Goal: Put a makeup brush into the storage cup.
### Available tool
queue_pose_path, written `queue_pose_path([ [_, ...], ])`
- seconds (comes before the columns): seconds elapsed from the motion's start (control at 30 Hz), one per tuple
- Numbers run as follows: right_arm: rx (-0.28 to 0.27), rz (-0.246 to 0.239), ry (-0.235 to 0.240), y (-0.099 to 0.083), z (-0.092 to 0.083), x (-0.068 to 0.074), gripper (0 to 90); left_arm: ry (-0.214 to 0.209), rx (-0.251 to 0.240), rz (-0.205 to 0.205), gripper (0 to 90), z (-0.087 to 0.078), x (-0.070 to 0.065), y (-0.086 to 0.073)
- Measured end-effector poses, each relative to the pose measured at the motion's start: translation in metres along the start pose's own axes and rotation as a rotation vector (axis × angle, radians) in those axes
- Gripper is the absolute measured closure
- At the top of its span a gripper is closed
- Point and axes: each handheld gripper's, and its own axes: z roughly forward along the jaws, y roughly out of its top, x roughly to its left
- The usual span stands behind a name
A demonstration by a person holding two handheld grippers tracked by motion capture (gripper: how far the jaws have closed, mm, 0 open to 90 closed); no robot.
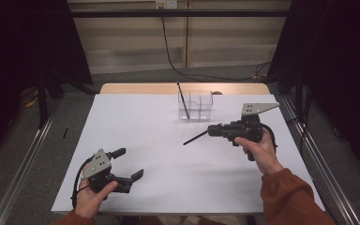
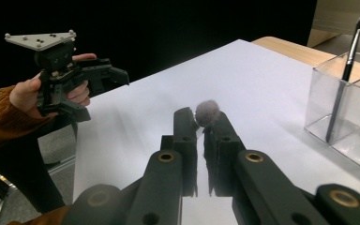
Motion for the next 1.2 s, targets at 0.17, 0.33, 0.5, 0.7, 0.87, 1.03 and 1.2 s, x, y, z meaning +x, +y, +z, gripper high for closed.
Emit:
queue_pose_path([
  [0.17, 0.003, 0.001, -0.013, 0.006, -0.001, -0.004, 83.5, 0.005, 0.006, 0.001, 3.0, -0.003, 0.001, -0.003],
  [0.33, 0.003, 0.007, -0.033, 0.014, -0.001, -0.01, 83.5, 0.007, -0.001, 0.006, 3.0, -0.005, 0.001, -0.002],
  [0.5, 0.002, 0.027, -0.05, 0.023, -0.002, -0.017, 83.5, 0.011, -0.003, 0.016, 3.0, -0.006, 0.001, -0.002],
  [0.7, 0.003, 0.033, -0.072, 0.034, -0.002, -0.025, 83.5, 0.02, 0.0, 0.013, 2.9, -0.007, 0.003, -0.004],
  [0.87, 0.004, 0.028, -0.093, 0.042, -0.001, -0.032, 83.5, 0.02, 0.004, 0.015, 2.9, -0.007, 0.003, -0.004],
  [1.03, 0.024, 0.024, -0.12, 0.051, 0.001, -0.039, 83.5, 0.02, 0.004, 0.017, 2.9, -0.007, 0.003, -0.005],
  [1.2, 0.034, 0.015, -0.142, 0.058, 0.004, -0.044, 83.5, 0.022, 0.004, 0.018, 2.9, -0.007, 0.003, -0.005],
])
